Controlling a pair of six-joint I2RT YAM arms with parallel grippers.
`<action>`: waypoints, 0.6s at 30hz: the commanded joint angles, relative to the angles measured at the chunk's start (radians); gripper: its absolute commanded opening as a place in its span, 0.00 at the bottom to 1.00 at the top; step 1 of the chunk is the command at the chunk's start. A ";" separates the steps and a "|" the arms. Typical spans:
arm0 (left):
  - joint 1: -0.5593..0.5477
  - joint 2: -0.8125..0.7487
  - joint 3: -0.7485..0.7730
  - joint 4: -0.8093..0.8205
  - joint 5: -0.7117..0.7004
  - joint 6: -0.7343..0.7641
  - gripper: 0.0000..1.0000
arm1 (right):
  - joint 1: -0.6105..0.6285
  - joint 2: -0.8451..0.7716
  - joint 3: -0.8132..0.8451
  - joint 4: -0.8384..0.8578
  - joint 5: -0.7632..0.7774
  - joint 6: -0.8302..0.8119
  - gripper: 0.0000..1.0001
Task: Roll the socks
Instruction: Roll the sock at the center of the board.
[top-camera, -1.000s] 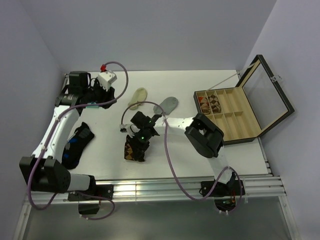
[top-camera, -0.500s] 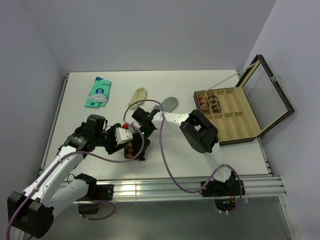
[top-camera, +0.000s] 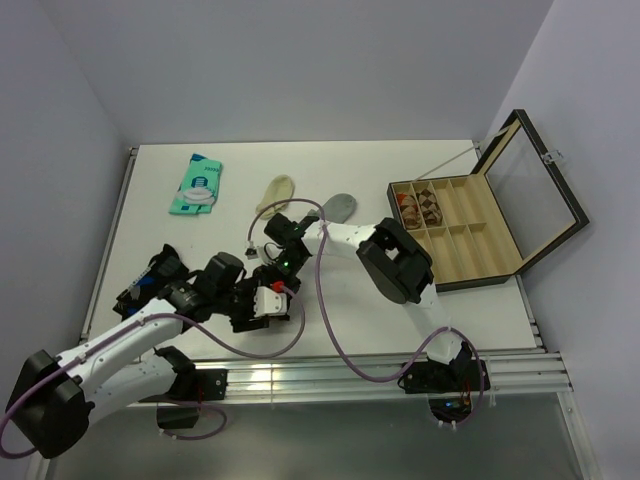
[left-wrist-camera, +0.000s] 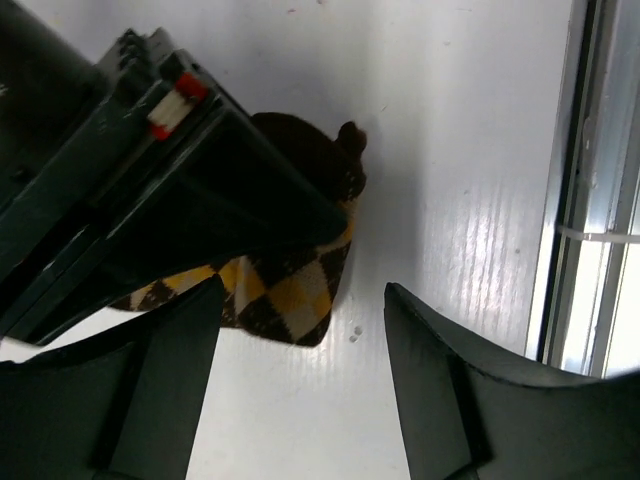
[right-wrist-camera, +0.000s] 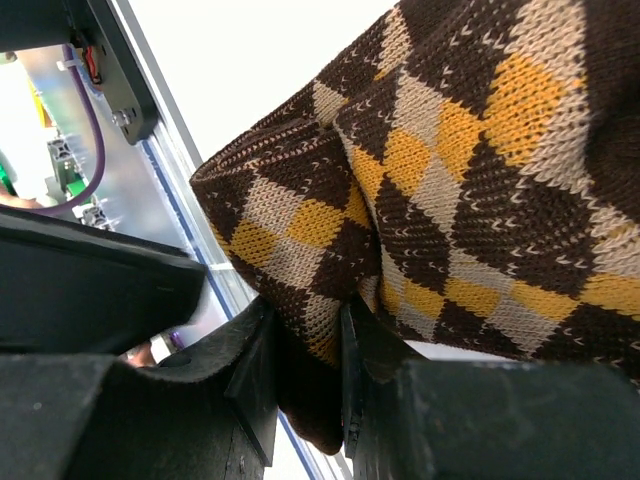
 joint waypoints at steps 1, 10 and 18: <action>-0.054 0.028 -0.024 0.120 -0.028 -0.056 0.70 | -0.004 0.083 -0.047 -0.064 0.146 -0.013 0.16; -0.075 0.158 -0.047 0.255 -0.120 -0.085 0.63 | -0.008 0.080 -0.054 -0.052 0.137 -0.016 0.22; -0.080 0.235 -0.053 0.292 -0.123 -0.064 0.56 | -0.010 0.060 -0.060 -0.034 0.120 -0.010 0.30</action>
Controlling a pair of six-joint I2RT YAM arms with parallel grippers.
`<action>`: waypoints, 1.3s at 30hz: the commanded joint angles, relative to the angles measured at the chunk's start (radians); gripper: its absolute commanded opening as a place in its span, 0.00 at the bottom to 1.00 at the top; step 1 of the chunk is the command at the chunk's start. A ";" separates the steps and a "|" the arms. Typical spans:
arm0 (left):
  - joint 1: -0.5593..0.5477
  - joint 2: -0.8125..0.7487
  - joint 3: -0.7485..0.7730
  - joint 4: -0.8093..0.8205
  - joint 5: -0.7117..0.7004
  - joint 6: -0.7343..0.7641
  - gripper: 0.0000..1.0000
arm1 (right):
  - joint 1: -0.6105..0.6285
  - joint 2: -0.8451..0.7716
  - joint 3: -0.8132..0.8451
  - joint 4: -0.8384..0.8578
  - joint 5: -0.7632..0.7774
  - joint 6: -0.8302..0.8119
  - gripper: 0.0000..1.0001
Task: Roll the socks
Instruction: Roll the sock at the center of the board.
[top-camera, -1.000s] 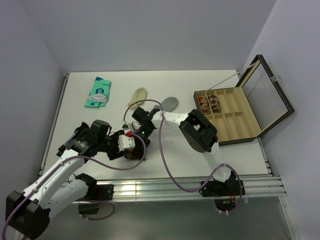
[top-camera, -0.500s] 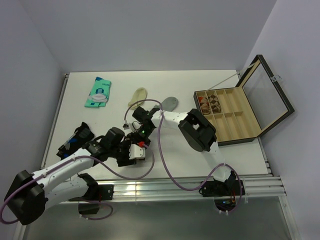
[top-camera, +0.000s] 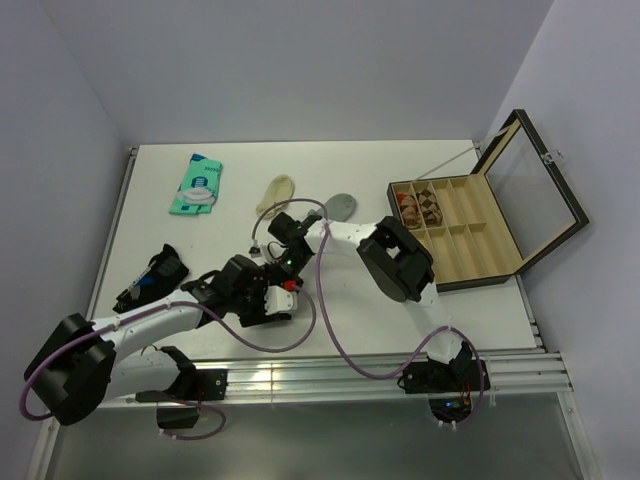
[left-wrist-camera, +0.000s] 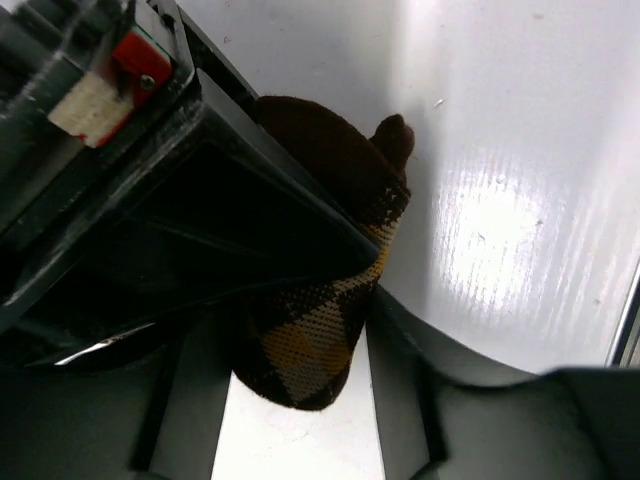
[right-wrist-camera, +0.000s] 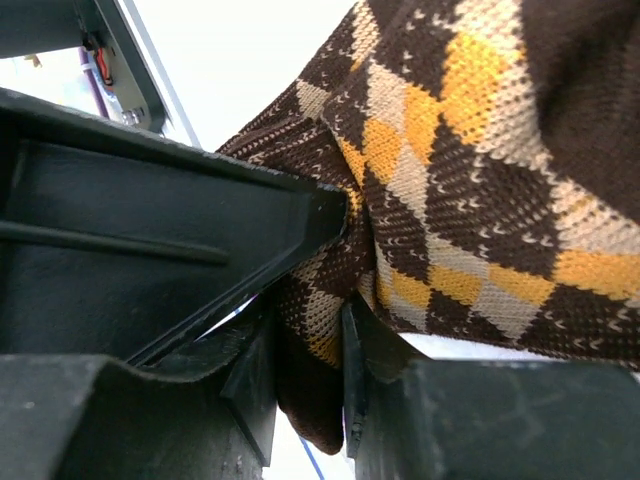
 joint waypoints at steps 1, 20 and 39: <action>-0.015 0.046 0.000 0.072 0.002 0.005 0.54 | 0.010 0.050 -0.051 -0.037 0.154 -0.019 0.31; -0.006 0.193 0.102 0.072 0.170 -0.070 0.00 | -0.265 -0.594 -0.690 0.558 0.347 0.374 0.59; 0.264 0.839 0.765 -0.707 0.606 0.235 0.00 | -0.261 -1.326 -1.083 0.707 0.688 0.377 0.66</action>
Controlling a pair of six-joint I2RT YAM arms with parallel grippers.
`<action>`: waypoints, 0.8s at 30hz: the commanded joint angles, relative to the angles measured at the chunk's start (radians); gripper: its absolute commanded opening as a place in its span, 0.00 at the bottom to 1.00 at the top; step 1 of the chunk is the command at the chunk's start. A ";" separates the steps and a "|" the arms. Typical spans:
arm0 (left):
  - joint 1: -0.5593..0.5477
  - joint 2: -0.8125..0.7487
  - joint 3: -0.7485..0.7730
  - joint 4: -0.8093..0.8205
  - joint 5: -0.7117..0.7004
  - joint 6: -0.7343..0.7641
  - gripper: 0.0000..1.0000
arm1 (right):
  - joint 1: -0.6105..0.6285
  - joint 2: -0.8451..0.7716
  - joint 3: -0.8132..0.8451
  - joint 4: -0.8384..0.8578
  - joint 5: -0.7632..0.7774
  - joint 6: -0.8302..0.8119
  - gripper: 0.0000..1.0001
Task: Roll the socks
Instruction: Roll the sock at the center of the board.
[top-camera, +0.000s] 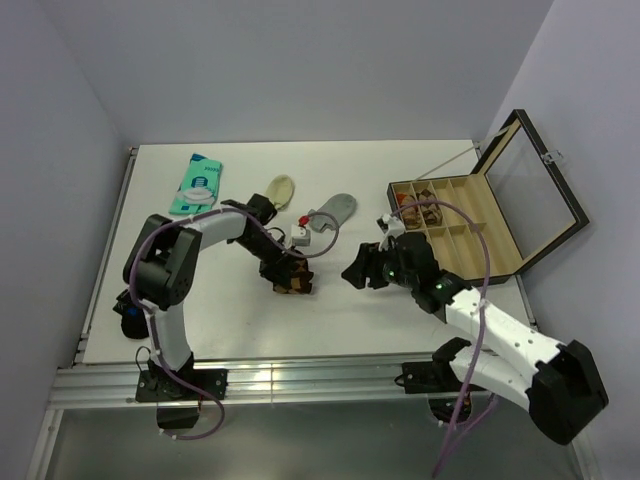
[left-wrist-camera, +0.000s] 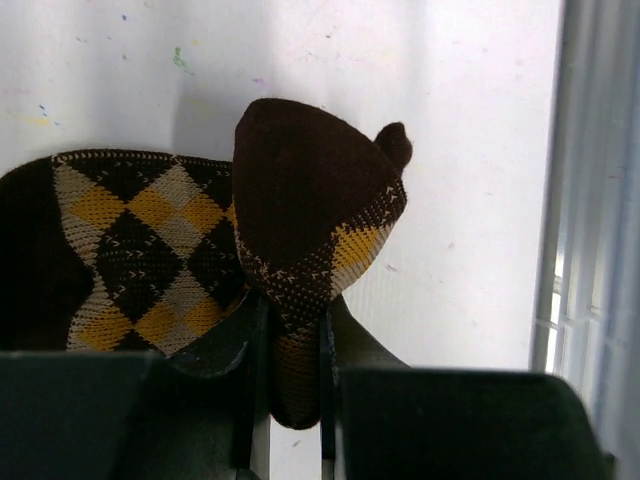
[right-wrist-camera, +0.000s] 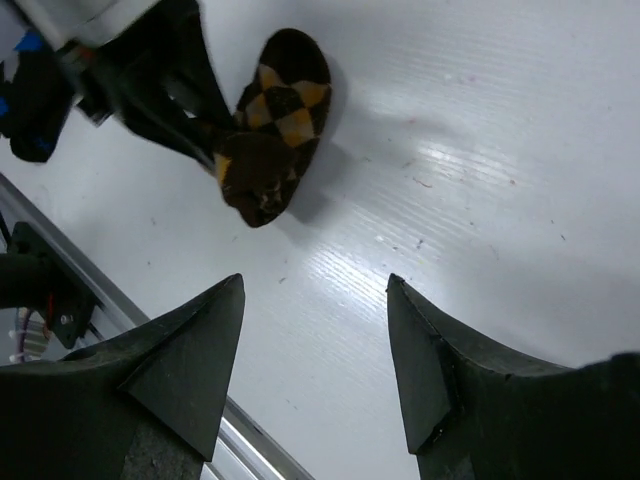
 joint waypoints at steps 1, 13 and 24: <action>0.015 0.107 0.076 -0.279 0.046 0.154 0.00 | 0.078 -0.113 -0.035 0.104 0.125 -0.039 0.66; 0.015 0.312 0.232 -0.606 0.026 0.281 0.00 | 0.506 0.113 0.033 0.230 0.428 -0.313 0.71; 0.015 0.329 0.204 -0.574 0.005 0.269 0.00 | 0.629 0.403 0.242 0.193 0.445 -0.439 0.75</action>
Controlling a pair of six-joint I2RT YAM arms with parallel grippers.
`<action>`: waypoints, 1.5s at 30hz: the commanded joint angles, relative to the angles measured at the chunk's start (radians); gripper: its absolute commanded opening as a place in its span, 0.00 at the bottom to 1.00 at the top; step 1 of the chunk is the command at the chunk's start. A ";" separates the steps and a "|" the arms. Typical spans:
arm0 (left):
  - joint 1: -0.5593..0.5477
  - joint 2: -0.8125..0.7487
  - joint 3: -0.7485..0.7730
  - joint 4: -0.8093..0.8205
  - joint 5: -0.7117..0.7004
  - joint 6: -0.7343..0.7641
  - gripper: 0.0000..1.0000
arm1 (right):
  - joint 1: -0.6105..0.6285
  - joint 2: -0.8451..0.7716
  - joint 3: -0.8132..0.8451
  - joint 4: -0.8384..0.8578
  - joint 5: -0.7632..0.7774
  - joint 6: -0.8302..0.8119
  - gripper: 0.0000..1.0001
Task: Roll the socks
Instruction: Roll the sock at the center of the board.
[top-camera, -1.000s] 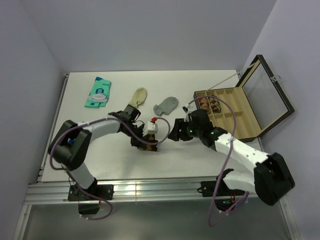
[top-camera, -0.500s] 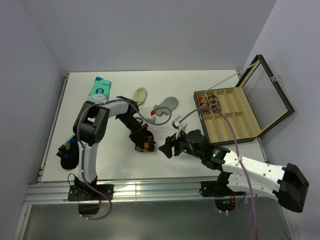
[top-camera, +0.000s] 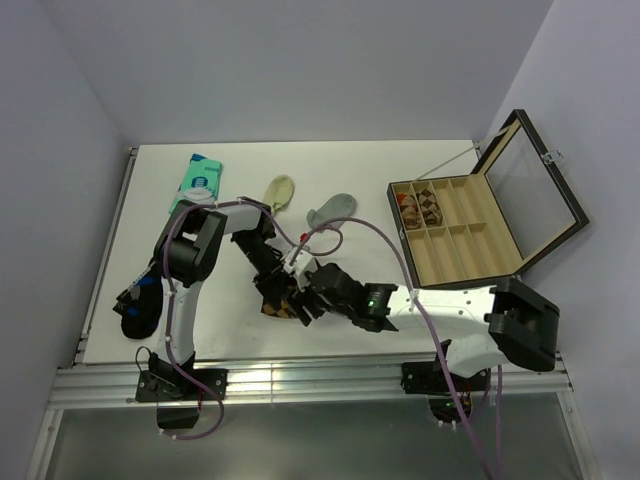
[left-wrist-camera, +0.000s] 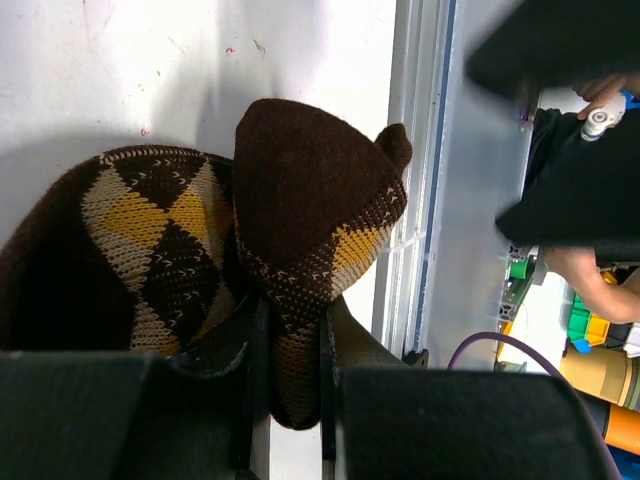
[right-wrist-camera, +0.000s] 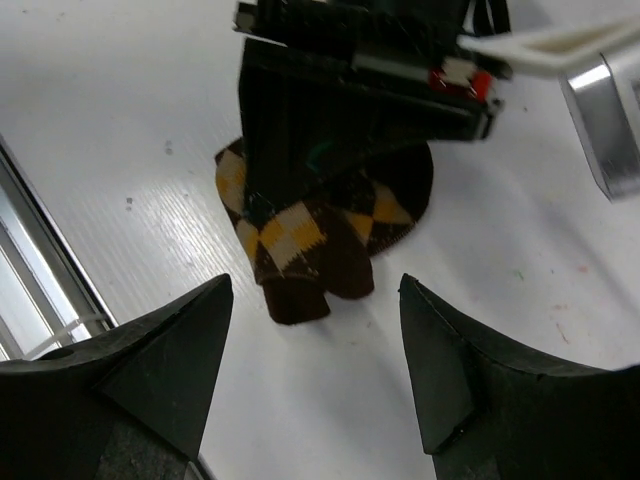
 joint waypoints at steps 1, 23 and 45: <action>-0.005 0.026 -0.011 0.033 -0.077 0.049 0.00 | 0.034 0.068 0.083 0.019 0.024 -0.060 0.75; -0.005 0.040 0.011 0.011 -0.074 0.046 0.00 | 0.135 0.383 0.186 0.073 0.260 -0.163 0.74; -0.005 -0.215 -0.117 0.332 -0.098 -0.215 0.38 | 0.141 0.415 0.240 -0.087 0.250 -0.129 0.08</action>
